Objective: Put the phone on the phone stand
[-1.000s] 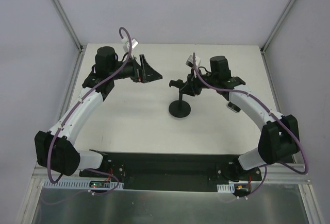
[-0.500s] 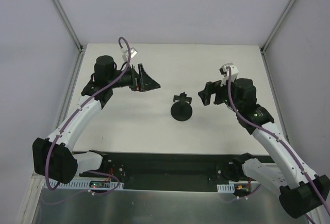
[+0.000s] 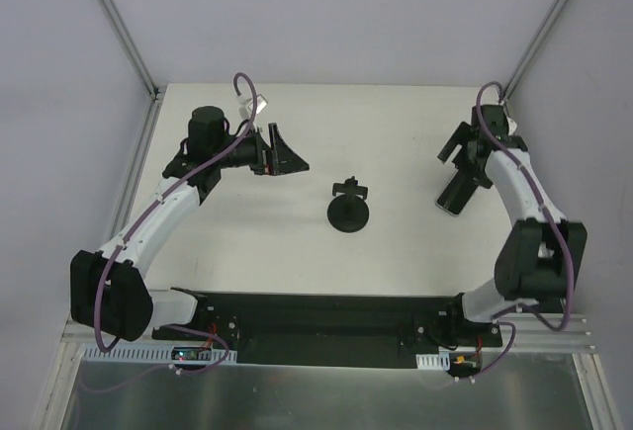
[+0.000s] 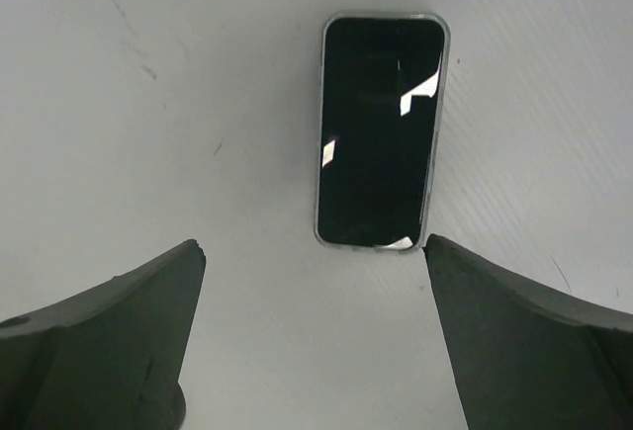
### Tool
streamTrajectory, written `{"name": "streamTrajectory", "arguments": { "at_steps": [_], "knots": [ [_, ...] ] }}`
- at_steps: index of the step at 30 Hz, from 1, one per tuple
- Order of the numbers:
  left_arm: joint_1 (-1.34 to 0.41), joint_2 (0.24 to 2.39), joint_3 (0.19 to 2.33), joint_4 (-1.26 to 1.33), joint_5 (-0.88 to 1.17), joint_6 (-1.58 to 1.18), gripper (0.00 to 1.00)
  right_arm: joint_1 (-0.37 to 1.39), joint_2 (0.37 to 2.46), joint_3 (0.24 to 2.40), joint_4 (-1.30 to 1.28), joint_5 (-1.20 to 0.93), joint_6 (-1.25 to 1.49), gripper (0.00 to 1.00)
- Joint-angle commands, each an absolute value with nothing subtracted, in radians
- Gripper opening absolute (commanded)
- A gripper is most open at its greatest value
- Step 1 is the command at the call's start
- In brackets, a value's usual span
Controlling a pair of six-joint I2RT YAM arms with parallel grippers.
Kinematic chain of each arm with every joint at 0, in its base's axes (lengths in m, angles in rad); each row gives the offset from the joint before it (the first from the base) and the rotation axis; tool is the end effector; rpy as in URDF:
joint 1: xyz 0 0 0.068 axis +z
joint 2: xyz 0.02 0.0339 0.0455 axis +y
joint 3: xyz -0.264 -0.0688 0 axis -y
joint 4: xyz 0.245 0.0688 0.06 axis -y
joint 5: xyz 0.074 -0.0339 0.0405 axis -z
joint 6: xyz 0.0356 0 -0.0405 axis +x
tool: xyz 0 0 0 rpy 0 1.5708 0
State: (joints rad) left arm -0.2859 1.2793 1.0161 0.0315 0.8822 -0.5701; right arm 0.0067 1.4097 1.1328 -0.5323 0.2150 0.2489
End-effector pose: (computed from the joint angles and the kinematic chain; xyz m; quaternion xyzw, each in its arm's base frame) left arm 0.2708 -0.1083 0.3384 0.1619 0.7394 -0.5375 0.3717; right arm 0.3048 -0.0056 0.2861 0.1511 0.9114 -0.0517 0.3792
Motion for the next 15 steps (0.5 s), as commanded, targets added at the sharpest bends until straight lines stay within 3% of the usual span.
{"name": "streamTrajectory", "arguments": {
  "at_steps": [1, 5, 8, 15],
  "knots": [
    [-0.276, 1.305, 1.019, 0.064, 0.902, -0.577, 0.97, -0.054, 1.707, 1.408, -0.817, 0.187, 0.29, 0.96],
    [-0.276, 1.322, 1.031, 0.063, 0.924, -0.584, 0.97, -0.063, 1.864, 1.555, -0.894, 0.21, 0.218, 0.96],
    [-0.276, 1.318, 1.037, 0.061, 0.907, -0.578, 0.97, -0.083, 1.914, 1.546, -0.864, 0.126, 0.225, 0.96],
    [-0.382, 1.302, 1.16, 0.005, 0.675, -0.641, 0.99, -0.083, 1.934, 1.483, -0.853, 0.199, 0.259, 0.96]
  ]
}}
